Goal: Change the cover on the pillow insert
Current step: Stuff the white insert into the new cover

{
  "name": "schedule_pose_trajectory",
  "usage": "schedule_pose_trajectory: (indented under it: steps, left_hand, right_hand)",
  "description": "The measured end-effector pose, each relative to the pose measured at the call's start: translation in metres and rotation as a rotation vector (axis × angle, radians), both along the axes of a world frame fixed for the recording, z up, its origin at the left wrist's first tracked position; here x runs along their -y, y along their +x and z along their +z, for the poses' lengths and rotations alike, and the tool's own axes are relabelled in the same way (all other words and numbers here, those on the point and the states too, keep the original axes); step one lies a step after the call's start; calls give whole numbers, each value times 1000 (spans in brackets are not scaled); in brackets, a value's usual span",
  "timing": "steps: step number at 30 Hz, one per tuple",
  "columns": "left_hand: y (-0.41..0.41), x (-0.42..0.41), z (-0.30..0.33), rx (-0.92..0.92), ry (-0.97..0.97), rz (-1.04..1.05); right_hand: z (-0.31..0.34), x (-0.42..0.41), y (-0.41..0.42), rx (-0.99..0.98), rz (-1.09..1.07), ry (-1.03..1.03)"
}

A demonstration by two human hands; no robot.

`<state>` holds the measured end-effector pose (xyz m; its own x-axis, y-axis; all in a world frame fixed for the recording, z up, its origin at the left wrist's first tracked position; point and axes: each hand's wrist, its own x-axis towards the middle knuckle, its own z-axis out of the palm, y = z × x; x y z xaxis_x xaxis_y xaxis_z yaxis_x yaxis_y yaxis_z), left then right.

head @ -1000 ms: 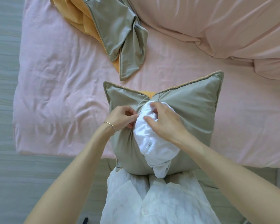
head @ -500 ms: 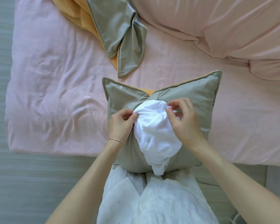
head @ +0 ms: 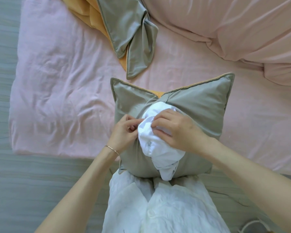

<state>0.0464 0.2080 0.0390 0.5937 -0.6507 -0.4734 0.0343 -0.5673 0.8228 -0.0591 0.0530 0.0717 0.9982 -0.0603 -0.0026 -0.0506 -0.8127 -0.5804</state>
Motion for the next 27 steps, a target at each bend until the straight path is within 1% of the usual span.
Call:
schedule_pose_trajectory:
  steps: [2,4,6,7,9,11,13,14,16,19,21,23,25,27]
  left_hand:
    - [2,-1,0,-100,-26,36]
    - [2,3,0,-96,-19,10]
    - [1,8,0,-91,-3,-37]
    - [2,10,-1,-103,3,-41]
    - [5,10,-2,-181,3,-8]
    - [10,6,-2,-339,-33,99]
    - [15,2,-5,-447,-58,214]
    - [16,0,-6,-451,-47,247]
    - [16,-1,-8,-401,6,258]
    - [9,8,-10,-309,75,220]
    - [6,17,-8,-318,76,197]
    - [3,26,-4,-304,67,135]
    - [-2,33,-3,-198,64,37]
    - [-6,40,-4,-112,64,-15]
  right_hand:
    - [3,6,5,-150,67,-112]
    - [2,11,7,-266,90,-262]
    - [1,14,6,-388,60,-336]
    - [1,14,5,-478,29,-339]
    - [-3,10,4,-617,-52,-282]
    - [-13,-4,9,-678,-151,-210]
    - [-28,-17,15,-642,-216,-220]
    - [-34,-23,17,-570,-219,-234]
    - [-41,-28,17,-409,-184,-223]
    - [-33,-18,14,-278,-160,-156]
    - [-14,-9,9,-257,-158,-60]
    - [4,1,-2,-263,-207,54]
    - [19,7,-16,-299,-228,156]
    - [23,12,-26,-329,-268,219]
